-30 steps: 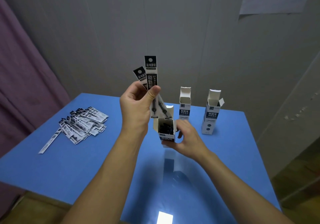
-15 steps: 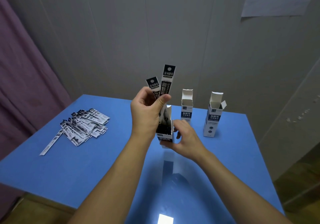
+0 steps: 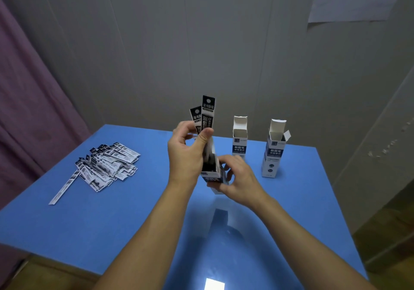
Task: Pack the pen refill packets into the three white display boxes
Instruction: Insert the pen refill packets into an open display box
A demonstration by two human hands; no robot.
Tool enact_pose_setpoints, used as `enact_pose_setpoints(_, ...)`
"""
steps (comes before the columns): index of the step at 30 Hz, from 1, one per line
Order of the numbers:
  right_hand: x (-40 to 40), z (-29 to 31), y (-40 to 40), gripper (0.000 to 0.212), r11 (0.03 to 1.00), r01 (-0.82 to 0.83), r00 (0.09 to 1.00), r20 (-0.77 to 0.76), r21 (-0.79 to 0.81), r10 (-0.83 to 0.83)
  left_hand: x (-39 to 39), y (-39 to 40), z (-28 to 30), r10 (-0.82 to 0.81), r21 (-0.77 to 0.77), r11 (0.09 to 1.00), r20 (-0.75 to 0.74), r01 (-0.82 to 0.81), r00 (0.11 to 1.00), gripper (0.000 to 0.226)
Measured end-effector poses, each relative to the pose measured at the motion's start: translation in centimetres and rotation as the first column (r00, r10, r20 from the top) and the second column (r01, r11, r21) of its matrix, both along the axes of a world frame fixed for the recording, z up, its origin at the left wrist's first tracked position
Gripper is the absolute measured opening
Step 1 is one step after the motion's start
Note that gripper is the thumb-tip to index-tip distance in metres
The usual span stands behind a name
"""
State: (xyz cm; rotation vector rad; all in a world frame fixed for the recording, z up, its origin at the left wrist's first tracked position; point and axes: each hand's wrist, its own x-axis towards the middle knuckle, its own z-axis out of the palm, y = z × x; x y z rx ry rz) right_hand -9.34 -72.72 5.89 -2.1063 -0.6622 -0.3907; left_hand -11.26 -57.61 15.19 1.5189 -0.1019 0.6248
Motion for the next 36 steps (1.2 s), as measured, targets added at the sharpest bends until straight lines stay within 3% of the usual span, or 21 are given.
enact_pose_setpoints(3, 0.1, 0.3, -0.2, 0.048, 0.995, 0.02, 0.999, -0.048, 0.096, -0.016, 0.1, 0.9, -0.4, -0.042, 0.137, 0.989, -0.049, 0.048, 0.998, 0.011)
enact_pose_setpoints(11, 0.5, 0.2, -0.4, 0.054, 0.997, 0.033, 0.994, -0.106, 0.068, -0.026, -0.2, 3.3, 0.4, -0.169, 0.413, 0.874, -0.241, 0.258, 0.956, 0.036)
enact_pose_setpoints(16, 0.8, -0.5, 0.0, 0.055, 0.998, 0.034, 0.988, -0.15, 0.044, -0.027, 0.3, 4.2, 0.8, -0.237, 0.434, 0.838, -0.254, 0.33, 0.938, 0.028)
enact_pose_setpoints(19, 1.0, -0.8, 0.1, 0.055, 0.999, 0.043, 0.983, -0.181, 0.032, -0.036, 0.9, 3.7, 0.0, -0.165, 0.506, 0.814, -0.268, 0.285, 0.949, 0.014)
enact_pose_setpoints(21, 1.1, -0.9, 0.3, 0.054, 0.998, 0.052, 0.979, -0.199, 0.021, -0.047, 1.5, 3.6, -0.9, -0.132, 0.53, 0.802, -0.294, 0.276, 0.947, 0.02)
enact_pose_setpoints(28, 1.8, -1.7, 0.5, 0.057, 0.996, 0.086, 0.957, -0.278, -0.004, -0.084, 2.3, 4.0, -2.2, -0.215, 0.371, 0.872, -0.292, 0.317, 0.932, 0.014)
enact_pose_setpoints(32, 2.0, -2.0, 0.7, 0.056, 0.995, 0.097, 0.947, -0.305, -0.034, -0.103, 3.4, 4.2, -2.8, -0.112, 0.569, 0.771, -0.319, 0.285, 0.941, 0.017)
enact_pose_setpoints(36, 2.3, -2.4, 1.1, 0.056, 0.993, 0.109, 0.938, -0.327, -0.044, -0.118, 4.1, 4.3, -3.0, -0.169, 0.531, 0.778, -0.338, 0.336, 0.926, 0.009)
